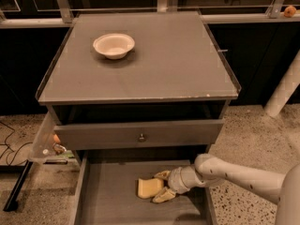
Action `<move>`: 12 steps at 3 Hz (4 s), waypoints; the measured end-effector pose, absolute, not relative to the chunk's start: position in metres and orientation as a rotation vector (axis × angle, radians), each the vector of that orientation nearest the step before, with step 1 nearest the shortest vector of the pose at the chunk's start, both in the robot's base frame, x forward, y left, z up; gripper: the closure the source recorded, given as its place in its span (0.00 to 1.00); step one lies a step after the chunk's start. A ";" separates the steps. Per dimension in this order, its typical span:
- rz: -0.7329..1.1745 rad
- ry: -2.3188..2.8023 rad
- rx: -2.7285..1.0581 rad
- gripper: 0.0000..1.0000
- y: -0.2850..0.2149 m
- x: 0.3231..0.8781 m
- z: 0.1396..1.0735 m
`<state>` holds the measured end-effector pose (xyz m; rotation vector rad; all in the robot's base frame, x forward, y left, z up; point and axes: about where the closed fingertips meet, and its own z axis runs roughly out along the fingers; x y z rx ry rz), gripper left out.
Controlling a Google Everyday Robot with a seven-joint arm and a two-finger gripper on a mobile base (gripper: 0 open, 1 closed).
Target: Pick sponge from middle drawer and place on counter
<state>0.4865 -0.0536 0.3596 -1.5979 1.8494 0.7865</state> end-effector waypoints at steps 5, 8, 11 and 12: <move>0.801 1.827 -1.573 1.00 -0.063 0.475 0.391; 0.631 1.853 -1.493 1.00 -0.147 0.460 0.547; 0.509 1.802 -1.551 1.00 -0.167 0.461 0.631; 0.419 1.761 -1.558 1.00 -0.174 0.452 0.669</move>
Offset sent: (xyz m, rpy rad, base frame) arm 0.0000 0.0000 0.0000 0.0000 0.0000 0.0000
